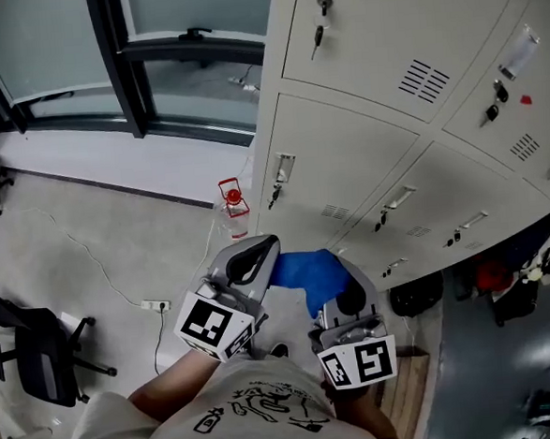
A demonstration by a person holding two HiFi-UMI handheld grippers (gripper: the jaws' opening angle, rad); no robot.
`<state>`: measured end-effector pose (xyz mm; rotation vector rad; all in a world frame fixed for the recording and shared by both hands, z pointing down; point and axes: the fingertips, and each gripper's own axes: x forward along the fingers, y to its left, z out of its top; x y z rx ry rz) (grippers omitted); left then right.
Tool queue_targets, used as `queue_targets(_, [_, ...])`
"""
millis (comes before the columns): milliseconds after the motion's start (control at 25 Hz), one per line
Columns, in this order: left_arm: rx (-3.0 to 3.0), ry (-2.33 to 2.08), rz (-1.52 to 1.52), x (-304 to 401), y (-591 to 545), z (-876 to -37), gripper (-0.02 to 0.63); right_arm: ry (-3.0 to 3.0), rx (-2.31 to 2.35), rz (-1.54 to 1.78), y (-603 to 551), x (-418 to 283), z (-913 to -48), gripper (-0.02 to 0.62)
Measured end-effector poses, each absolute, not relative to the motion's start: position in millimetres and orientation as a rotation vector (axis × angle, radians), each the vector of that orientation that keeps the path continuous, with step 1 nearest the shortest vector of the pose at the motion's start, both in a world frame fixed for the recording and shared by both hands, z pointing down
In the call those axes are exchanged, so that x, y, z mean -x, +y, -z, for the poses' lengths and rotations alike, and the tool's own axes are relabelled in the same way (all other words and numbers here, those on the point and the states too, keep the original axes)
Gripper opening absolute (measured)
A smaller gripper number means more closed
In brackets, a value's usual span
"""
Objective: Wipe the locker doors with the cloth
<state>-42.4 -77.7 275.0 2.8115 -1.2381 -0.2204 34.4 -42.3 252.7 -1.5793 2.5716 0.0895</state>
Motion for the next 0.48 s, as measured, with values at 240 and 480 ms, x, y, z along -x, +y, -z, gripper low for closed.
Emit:
queue_targets(240, [-2.827,-1.359,0.277,60.2,-139.7,-245.1,0.000,2.537,1.707,-0.879,-134.8,-1.2,-183.2,0.028])
queue_targets(480, [-2.799,-1.466,0.294,89.3,-186.1,-230.0,0.000,2.339,1.925,-1.343,-220.9,31.2,-151.0,0.028])
